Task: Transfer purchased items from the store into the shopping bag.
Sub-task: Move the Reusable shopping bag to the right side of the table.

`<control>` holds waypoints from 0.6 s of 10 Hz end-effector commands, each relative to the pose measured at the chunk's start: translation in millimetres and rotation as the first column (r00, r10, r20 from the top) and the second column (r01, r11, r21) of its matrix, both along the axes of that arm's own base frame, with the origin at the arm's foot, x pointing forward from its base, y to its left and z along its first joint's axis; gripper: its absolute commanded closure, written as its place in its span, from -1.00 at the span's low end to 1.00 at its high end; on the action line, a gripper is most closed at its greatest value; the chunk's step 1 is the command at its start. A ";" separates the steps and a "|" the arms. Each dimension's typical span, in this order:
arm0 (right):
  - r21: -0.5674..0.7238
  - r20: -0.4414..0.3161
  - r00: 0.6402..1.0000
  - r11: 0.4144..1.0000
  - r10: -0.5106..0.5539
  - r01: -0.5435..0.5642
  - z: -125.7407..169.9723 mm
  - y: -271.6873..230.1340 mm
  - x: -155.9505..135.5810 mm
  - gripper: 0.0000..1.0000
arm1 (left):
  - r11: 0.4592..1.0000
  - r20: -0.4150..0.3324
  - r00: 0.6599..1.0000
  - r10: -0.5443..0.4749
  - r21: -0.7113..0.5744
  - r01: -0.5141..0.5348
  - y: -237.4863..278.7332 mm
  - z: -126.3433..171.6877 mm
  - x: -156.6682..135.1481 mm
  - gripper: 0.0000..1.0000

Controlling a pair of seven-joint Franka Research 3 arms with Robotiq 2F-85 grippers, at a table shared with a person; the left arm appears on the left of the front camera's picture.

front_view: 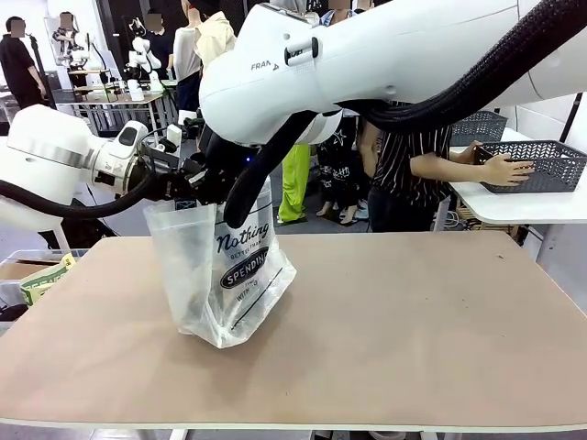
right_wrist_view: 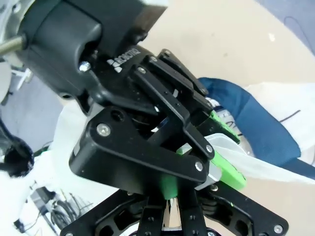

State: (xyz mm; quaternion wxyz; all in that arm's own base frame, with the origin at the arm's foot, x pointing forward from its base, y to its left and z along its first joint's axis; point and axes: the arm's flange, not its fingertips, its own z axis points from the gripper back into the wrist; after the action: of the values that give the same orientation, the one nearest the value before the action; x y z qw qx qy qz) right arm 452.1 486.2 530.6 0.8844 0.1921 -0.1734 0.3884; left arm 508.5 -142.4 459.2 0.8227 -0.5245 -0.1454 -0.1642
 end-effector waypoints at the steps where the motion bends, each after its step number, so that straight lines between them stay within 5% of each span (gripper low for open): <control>1: 0.114 0.035 0.999 0.993 0.011 -0.015 14.4 1.5 11.7 1.00 | 0.993 -0.005 0.993 -0.121 -0.006 0.121 -19.8 -4.2 -8.1 0.11; 6: 0.098 0.036 0.999 0.995 -0.004 0.000 12.4 9.6 10.1 1.00 | 0.992 0.014 0.996 -0.089 0.094 0.088 -30.0 -5.4 -9.9 0.11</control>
State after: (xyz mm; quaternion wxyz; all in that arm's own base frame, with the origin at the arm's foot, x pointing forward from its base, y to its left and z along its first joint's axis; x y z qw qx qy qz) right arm 455.3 483.4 529.1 0.8841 0.2029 -0.1676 0.3861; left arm 513.2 -144.8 461.2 0.8284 -0.5103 -0.1418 -0.1822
